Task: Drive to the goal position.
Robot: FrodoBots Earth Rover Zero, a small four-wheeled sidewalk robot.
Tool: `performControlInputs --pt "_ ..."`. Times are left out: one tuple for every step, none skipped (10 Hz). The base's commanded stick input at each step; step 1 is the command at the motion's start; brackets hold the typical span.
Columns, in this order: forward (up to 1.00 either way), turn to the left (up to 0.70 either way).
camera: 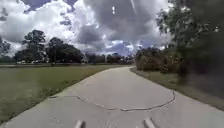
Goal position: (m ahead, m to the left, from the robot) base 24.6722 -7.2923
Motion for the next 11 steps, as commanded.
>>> performControlInputs --pt "0.70 0.00" --pt "0.70 0.00" --pt "0.70 0.00" --pt "0.70 0.00" --pt "0.70 0.00" --pt "0.70 0.00" --pt "0.70 0.00" --pt "0.70 0.00" --pt "0.70 0.00" --pt "0.70 0.00" --pt "0.70 0.00"
